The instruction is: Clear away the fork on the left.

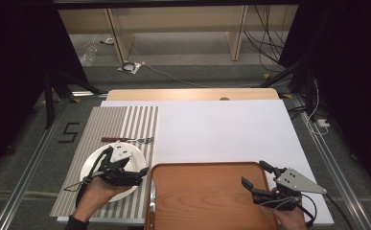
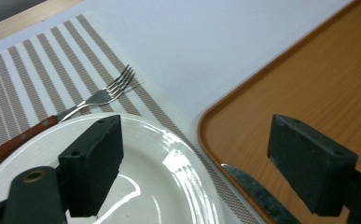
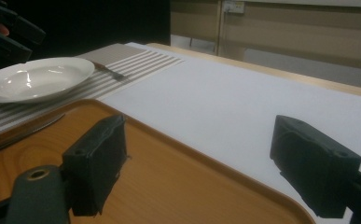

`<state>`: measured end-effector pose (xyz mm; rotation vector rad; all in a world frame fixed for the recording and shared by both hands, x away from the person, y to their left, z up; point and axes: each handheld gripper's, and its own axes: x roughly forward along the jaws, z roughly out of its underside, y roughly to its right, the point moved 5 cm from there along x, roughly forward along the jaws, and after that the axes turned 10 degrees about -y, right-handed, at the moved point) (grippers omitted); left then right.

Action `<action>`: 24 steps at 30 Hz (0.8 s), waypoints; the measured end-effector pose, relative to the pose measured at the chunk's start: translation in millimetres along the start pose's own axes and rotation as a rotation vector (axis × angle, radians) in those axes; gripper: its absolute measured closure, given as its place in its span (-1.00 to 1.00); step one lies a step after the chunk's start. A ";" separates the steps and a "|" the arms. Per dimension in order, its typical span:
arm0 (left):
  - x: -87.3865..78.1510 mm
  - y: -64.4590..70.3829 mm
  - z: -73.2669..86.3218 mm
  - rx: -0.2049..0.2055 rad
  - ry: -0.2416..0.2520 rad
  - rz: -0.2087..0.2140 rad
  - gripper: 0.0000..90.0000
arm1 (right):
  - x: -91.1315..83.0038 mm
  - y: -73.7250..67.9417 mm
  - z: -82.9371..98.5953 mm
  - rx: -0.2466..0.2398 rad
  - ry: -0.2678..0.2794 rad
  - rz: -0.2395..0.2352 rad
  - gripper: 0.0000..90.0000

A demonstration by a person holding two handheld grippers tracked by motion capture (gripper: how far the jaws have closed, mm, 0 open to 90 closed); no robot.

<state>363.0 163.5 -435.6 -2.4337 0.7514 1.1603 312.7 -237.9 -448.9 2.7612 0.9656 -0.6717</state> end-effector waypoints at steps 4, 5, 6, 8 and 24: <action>1.5 -10.1 -4.9 0.006 -0.018 -0.017 -0.60 | 0.0 0.3 0.0 0.002 -0.001 0.000 -0.57; 1.8 -12.1 -5.9 0.004 -0.022 -0.020 -0.60 | 0.1 0.3 -0.1 0.002 0.001 0.000 -0.57; 2.4 -16.0 -7.6 0.007 -0.029 -0.022 -0.59 | 0.1 0.3 -0.2 0.001 0.002 0.000 -0.57; 3.5 -22.0 -10.3 0.004 -0.037 -0.032 -0.59 | -0.2 0.1 0.0 0.003 0.000 0.000 -0.57; 25.4 -71.2 -29.9 -0.005 -0.135 -0.073 -0.57 | 0.0 0.4 0.1 0.005 0.000 -0.002 -0.57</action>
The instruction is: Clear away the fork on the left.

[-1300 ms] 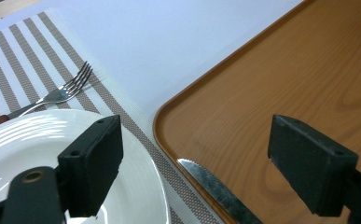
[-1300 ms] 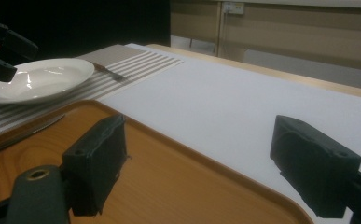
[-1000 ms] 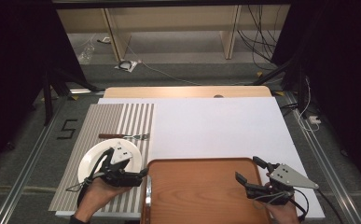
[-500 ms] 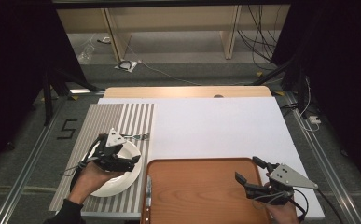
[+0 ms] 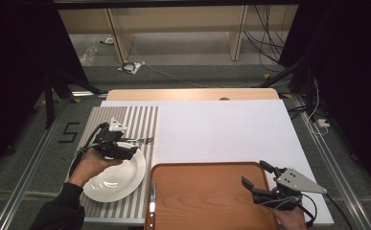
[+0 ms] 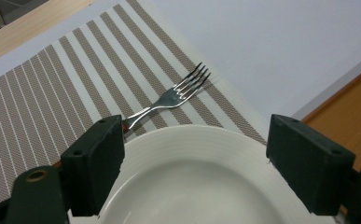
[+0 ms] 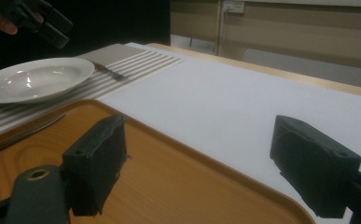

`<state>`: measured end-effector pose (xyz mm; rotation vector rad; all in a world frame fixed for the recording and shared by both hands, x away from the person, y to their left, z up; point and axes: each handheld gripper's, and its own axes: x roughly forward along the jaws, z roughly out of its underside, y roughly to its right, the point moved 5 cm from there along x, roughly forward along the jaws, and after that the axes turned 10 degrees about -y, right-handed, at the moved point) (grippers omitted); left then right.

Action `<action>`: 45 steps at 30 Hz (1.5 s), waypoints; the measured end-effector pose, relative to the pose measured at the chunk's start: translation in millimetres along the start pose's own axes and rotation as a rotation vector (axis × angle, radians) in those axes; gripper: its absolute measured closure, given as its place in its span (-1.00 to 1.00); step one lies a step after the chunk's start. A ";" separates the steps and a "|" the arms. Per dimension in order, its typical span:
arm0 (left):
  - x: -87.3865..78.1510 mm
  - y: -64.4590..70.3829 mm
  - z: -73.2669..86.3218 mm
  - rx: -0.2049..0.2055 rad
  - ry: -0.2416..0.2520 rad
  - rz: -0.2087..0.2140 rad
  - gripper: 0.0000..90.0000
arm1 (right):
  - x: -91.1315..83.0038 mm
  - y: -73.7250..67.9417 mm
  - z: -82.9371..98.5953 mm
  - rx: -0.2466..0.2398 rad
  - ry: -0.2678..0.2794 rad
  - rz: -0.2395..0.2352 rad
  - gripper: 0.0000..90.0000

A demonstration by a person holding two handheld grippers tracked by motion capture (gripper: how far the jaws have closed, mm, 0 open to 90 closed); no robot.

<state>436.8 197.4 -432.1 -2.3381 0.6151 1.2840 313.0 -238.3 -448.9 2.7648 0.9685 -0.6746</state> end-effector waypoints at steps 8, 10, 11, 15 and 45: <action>14.6 -18.3 -11.2 0.000 -0.046 -0.005 -0.57 | 0.2 0.0 0.2 0.000 -0.002 -0.002 -0.57; 17.5 -20.9 -13.5 0.004 -0.056 -0.007 -0.56 | 0.2 0.4 0.2 -0.002 -0.002 -0.001 -0.57; 19.1 -21.9 -14.5 0.006 -0.060 -0.004 -0.56 | 0.2 0.4 0.2 -0.002 -0.001 -0.001 -0.57; 25.7 -26.5 -17.7 0.013 -0.075 0.000 -0.56 | 0.1 0.5 0.2 -0.002 -0.001 -0.001 -0.57; 76.3 -60.3 -26.5 0.047 -0.238 0.024 -0.41 | -0.1 1.8 0.7 -0.002 -0.003 -0.003 -0.57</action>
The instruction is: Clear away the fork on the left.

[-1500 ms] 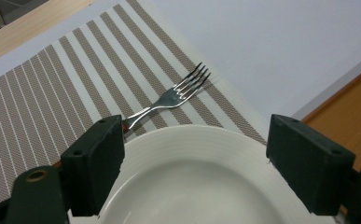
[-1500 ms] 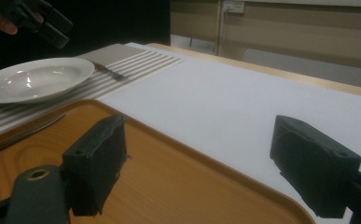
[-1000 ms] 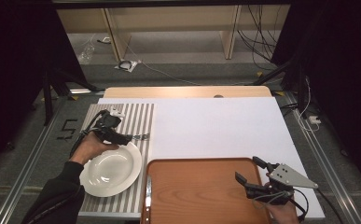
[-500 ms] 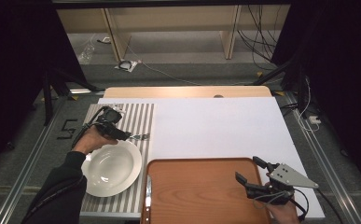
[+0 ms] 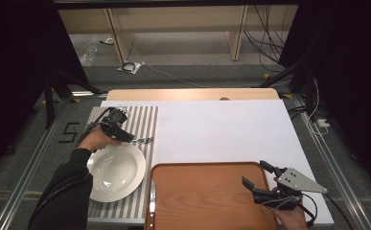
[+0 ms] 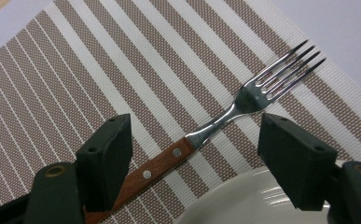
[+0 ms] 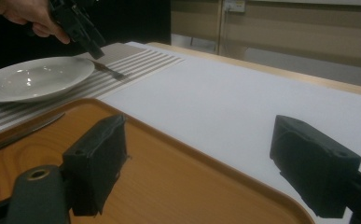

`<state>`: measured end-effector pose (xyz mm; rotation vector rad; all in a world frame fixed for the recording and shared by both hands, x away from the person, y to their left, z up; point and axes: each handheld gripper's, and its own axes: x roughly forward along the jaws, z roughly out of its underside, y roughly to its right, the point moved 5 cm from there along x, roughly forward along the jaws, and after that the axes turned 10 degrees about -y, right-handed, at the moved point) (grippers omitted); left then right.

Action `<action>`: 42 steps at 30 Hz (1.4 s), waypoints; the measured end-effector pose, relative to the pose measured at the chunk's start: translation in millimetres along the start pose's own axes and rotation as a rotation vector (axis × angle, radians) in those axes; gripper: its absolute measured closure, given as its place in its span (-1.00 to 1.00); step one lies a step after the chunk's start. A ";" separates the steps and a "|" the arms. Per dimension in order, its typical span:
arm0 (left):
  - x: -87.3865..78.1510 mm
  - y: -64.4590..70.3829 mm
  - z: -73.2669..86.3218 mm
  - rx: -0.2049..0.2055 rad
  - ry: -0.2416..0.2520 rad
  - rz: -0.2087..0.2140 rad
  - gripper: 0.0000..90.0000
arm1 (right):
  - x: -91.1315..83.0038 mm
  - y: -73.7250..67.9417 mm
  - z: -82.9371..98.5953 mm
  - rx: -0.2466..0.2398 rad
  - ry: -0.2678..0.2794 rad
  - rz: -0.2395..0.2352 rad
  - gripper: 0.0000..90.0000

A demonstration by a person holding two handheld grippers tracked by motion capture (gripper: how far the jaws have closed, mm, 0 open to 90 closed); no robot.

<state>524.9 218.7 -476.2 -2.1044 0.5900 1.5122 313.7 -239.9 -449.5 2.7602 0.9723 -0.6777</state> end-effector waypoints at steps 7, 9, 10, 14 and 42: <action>7.5 -5.5 0.3 0.030 -0.040 0.016 -0.31 | 0.4 -0.2 0.1 0.001 -0.002 -0.002 -0.57; 9.3 -7.0 0.0 0.030 -0.048 0.018 -0.30 | 0.1 0.2 0.1 0.002 -0.002 -0.002 -0.57; 9.9 -7.3 -0.2 0.030 -0.050 0.021 -0.29 | 0.1 0.5 0.0 0.001 0.001 -0.001 -0.57; 12.9 -7.5 -1.2 0.040 -0.055 0.036 -0.24 | -0.4 0.8 0.6 -0.001 -0.011 0.001 -0.57; 29.9 -4.4 -3.2 0.136 -0.146 0.058 0.16 | 0.1 1.2 0.6 -0.002 -0.010 0.000 -0.57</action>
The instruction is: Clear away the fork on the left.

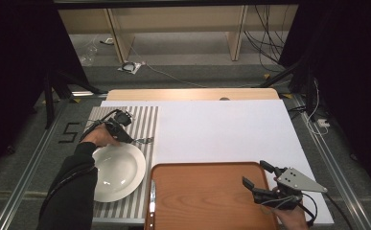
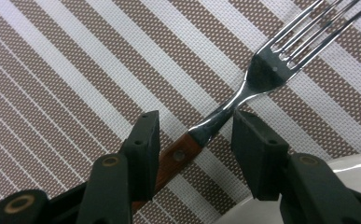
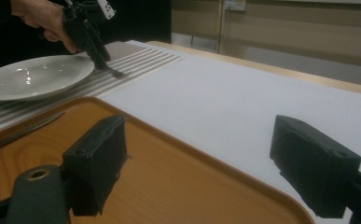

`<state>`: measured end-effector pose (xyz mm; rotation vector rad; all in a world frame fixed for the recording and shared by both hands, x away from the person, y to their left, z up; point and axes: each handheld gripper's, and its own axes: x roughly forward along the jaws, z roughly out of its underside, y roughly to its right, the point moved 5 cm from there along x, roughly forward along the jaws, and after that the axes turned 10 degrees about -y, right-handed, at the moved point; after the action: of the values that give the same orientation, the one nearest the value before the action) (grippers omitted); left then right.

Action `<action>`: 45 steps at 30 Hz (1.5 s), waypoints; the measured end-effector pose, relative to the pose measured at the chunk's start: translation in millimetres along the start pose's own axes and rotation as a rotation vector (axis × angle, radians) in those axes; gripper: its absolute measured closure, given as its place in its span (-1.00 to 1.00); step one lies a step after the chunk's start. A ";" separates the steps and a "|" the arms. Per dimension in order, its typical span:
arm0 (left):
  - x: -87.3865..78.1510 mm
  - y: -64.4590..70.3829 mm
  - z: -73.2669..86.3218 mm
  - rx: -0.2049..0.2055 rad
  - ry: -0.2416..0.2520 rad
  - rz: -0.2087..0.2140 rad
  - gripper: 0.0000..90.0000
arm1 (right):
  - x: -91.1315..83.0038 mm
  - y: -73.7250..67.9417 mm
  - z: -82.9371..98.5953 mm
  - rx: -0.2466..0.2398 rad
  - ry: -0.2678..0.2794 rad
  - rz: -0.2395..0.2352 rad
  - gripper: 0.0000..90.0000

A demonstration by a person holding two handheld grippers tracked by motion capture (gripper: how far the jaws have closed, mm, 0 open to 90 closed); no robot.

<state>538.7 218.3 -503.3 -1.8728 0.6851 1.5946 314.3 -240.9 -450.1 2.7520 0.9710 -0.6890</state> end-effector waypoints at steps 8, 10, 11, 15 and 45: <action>2.2 0.9 -2.1 0.022 -0.024 -0.003 0.22 | 0.0 0.1 -0.1 -0.001 0.004 0.000 -0.57; 2.1 0.8 -2.0 0.025 -0.027 -0.004 0.23 | 0.0 0.1 -0.2 -0.001 0.004 -0.001 -0.57; 2.0 0.9 -2.1 0.027 -0.029 -0.004 0.23 | 0.0 -0.1 -0.2 -0.001 0.004 -0.002 -0.57; 2.0 -1.4 -1.4 0.021 -0.034 -0.009 0.22 | -0.2 -0.6 -0.4 -0.001 0.006 -0.004 -0.57; 6.3 -11.8 6.5 0.026 -0.067 -0.041 0.44 | -0.2 -0.4 -0.4 -0.002 0.006 -0.003 -0.56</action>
<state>543.6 231.1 -509.0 -1.7947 0.6318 1.6068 314.1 -240.6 -449.6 2.7532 0.9764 -0.6808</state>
